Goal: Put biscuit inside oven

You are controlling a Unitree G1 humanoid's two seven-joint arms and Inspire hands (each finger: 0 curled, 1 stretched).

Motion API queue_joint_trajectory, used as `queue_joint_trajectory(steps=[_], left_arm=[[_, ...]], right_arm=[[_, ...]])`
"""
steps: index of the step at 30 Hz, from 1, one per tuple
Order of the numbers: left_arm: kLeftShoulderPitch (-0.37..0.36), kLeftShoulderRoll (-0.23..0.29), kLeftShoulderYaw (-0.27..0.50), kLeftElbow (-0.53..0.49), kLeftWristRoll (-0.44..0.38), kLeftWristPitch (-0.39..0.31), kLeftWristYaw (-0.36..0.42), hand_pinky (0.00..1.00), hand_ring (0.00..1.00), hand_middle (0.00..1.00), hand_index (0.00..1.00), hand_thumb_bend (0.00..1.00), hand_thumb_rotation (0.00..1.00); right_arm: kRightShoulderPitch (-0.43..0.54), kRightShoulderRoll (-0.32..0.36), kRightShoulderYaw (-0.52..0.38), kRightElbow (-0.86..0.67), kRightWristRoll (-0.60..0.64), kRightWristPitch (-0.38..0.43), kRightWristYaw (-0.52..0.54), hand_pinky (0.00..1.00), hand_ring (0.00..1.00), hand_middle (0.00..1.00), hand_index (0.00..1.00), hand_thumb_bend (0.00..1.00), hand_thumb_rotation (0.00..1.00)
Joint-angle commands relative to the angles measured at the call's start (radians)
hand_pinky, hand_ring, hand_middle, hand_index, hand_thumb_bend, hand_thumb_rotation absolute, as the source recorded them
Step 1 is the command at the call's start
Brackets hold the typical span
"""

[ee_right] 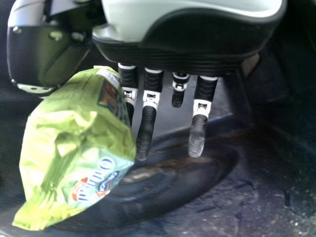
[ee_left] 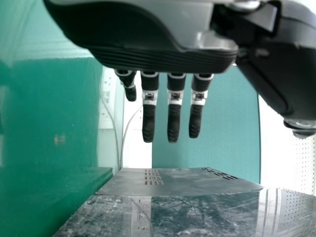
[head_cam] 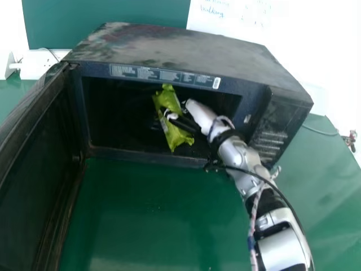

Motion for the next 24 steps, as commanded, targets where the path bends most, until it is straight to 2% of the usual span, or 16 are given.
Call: queue_joint_trajectory(steps=[1, 8, 14, 19, 24], left_arm=[[0.014, -0.008, 0.007, -0.003, -0.008, 0.002, -0.005, 0.55, 0.69, 0.76, 0.79, 0.69, 0.63], [0.019, -0.009, 0.006, -0.009, -0.013, 0.009, -0.009, 0.61, 0.71, 0.77, 0.80, 0.71, 0.62], [0.024, -0.016, 0.007, -0.024, -0.021, 0.024, -0.001, 0.54, 0.65, 0.72, 0.80, 0.69, 0.60], [0.024, -0.018, 0.010, -0.028, -0.027, 0.028, -0.005, 0.57, 0.68, 0.74, 0.79, 0.68, 0.58], [0.033, -0.018, 0.011, -0.039, -0.013, 0.024, 0.001, 0.57, 0.69, 0.74, 0.80, 0.70, 0.63]], right_arm=[[-0.043, 0.009, 0.006, 0.027, -0.002, -0.007, -0.028, 0.39, 0.46, 0.48, 0.29, 0.47, 0.00], [-0.091, 0.034, 0.034, 0.109, -0.024, 0.016, -0.059, 0.38, 0.47, 0.49, 0.29, 0.47, 0.00], [-0.111, 0.049, 0.050, 0.171, -0.035, 0.022, -0.098, 0.38, 0.47, 0.49, 0.29, 0.47, 0.00], [-0.122, 0.063, 0.064, 0.211, -0.048, 0.045, -0.115, 0.38, 0.47, 0.49, 0.29, 0.47, 0.00], [-0.131, 0.073, 0.071, 0.235, -0.051, 0.074, -0.111, 0.38, 0.47, 0.49, 0.29, 0.47, 0.00]])
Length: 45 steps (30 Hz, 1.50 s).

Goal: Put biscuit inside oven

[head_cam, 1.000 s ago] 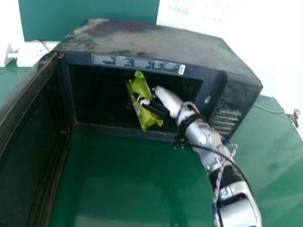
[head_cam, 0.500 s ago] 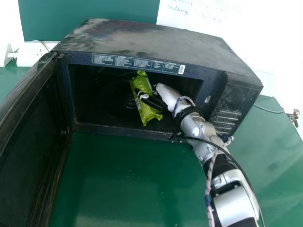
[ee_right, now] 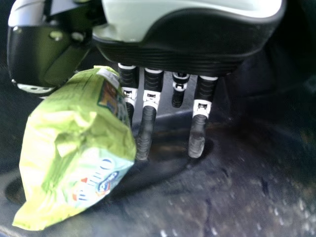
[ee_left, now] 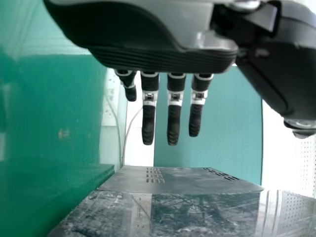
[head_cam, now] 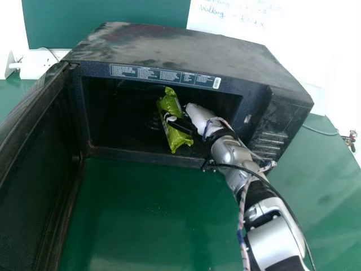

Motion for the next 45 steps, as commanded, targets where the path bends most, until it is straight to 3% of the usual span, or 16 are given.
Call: queue_joint_trajectory(steps=[1, 4, 9, 12, 15, 45], left_arm=[[0.023, -0.010, 0.011, -0.020, -0.002, -0.001, 0.005, 0.58, 0.69, 0.74, 0.80, 0.70, 0.63], [0.029, -0.012, 0.013, -0.028, -0.010, 0.006, 0.005, 0.63, 0.72, 0.76, 0.80, 0.71, 0.63], [0.037, -0.012, 0.014, -0.034, -0.011, -0.002, -0.003, 0.61, 0.71, 0.75, 0.81, 0.71, 0.66], [0.040, -0.014, 0.015, -0.036, -0.024, 0.003, -0.009, 0.74, 0.78, 0.80, 0.81, 0.71, 0.65], [0.045, -0.014, 0.014, -0.038, -0.022, -0.001, -0.012, 0.78, 0.80, 0.82, 0.81, 0.71, 0.63], [0.046, -0.018, 0.011, -0.042, -0.032, 0.006, -0.014, 0.78, 0.82, 0.83, 0.82, 0.70, 0.65]], right_arm=[[-0.031, 0.004, 0.004, 0.013, 0.001, 0.013, -0.010, 0.38, 0.47, 0.49, 0.29, 0.47, 0.00], [-0.031, 0.003, 0.010, 0.020, -0.004, 0.010, -0.021, 0.38, 0.47, 0.49, 0.29, 0.47, 0.00], [-0.016, -0.005, 0.027, 0.034, -0.016, -0.023, -0.040, 0.38, 0.46, 0.49, 0.29, 0.47, 0.00], [-0.013, -0.002, 0.034, 0.046, -0.023, -0.020, -0.047, 0.39, 0.46, 0.49, 0.29, 0.47, 0.00], [-0.011, 0.003, 0.036, 0.055, -0.024, -0.012, -0.049, 0.39, 0.46, 0.49, 0.28, 0.47, 0.00], [-0.018, 0.015, 0.042, 0.088, -0.035, 0.031, -0.086, 0.39, 0.46, 0.49, 0.29, 0.47, 0.00]])
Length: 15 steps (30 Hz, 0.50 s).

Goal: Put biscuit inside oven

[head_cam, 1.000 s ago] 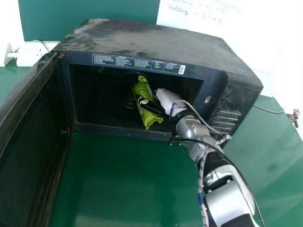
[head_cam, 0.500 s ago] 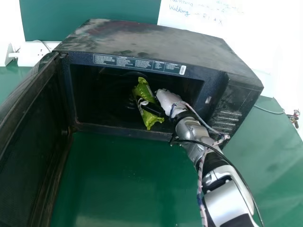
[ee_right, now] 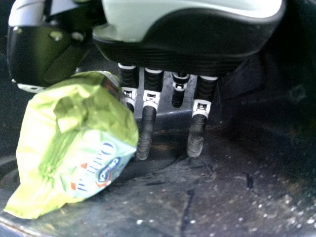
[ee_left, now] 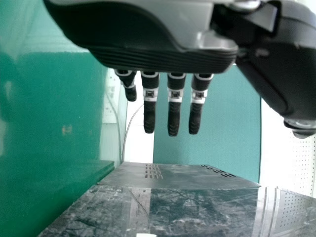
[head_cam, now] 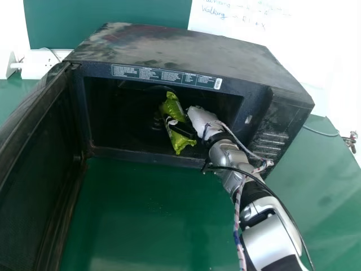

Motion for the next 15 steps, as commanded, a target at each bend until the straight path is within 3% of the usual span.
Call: queue_joint_trajectory(steps=[1, 15], left_arm=[[0.013, -0.008, 0.011, -0.009, -0.011, 0.003, -0.004, 0.78, 0.82, 0.83, 0.82, 0.70, 0.65], [0.014, -0.008, 0.007, -0.018, 0.002, 0.004, 0.010, 0.74, 0.78, 0.81, 0.82, 0.74, 0.70]], right_arm=[[0.000, -0.004, 0.005, 0.015, -0.005, 0.011, -0.003, 0.39, 0.46, 0.49, 0.29, 0.47, 0.00], [-0.017, 0.002, 0.003, 0.022, -0.008, 0.032, -0.017, 0.39, 0.46, 0.49, 0.28, 0.47, 0.00]])
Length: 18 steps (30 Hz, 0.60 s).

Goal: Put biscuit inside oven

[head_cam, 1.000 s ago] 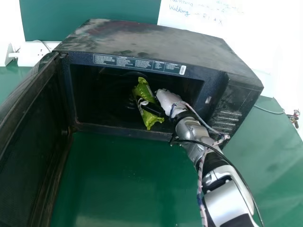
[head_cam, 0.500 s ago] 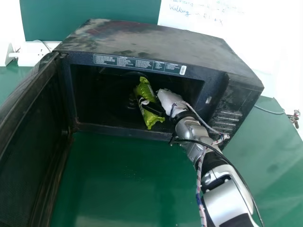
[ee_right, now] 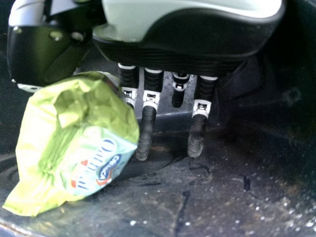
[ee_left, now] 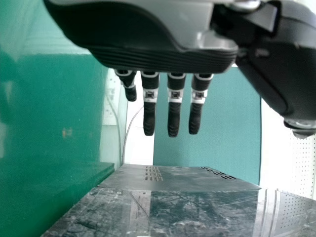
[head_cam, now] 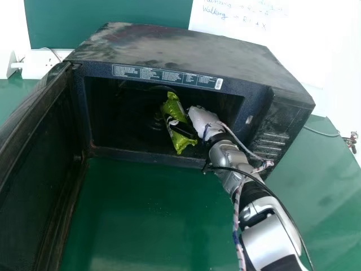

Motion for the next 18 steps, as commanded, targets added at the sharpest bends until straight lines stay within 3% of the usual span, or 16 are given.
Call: queue_joint_trajectory(steps=[1, 3, 14, 16, 18], left_arm=[[0.014, -0.008, 0.007, -0.019, -0.003, 0.007, 0.004, 0.72, 0.77, 0.80, 0.81, 0.74, 0.69], [0.015, -0.008, 0.007, -0.020, -0.001, 0.010, 0.008, 0.69, 0.77, 0.79, 0.80, 0.73, 0.68], [0.013, -0.004, 0.009, -0.006, 0.006, -0.005, -0.007, 0.73, 0.79, 0.81, 0.81, 0.71, 0.67], [0.011, -0.008, 0.012, -0.001, -0.013, -0.003, -0.018, 0.73, 0.79, 0.81, 0.81, 0.71, 0.67], [0.006, -0.007, 0.014, 0.015, -0.039, -0.007, -0.050, 0.73, 0.79, 0.82, 0.81, 0.72, 0.68]], right_arm=[[-0.012, -0.006, -0.004, 0.013, 0.002, 0.015, -0.002, 0.39, 0.46, 0.49, 0.28, 0.47, 0.00], [-0.012, -0.008, -0.006, 0.014, 0.004, 0.021, -0.006, 0.39, 0.46, 0.49, 0.28, 0.47, 0.00], [-0.011, -0.018, -0.016, 0.014, 0.008, 0.026, -0.005, 0.40, 0.46, 0.48, 0.28, 0.47, 0.00], [-0.011, -0.018, -0.016, 0.014, 0.008, 0.026, -0.007, 0.42, 0.46, 0.47, 0.32, 0.47, 0.00], [-0.011, -0.019, -0.018, 0.013, 0.010, 0.024, -0.001, 0.41, 0.45, 0.50, 0.45, 0.48, 0.00]])
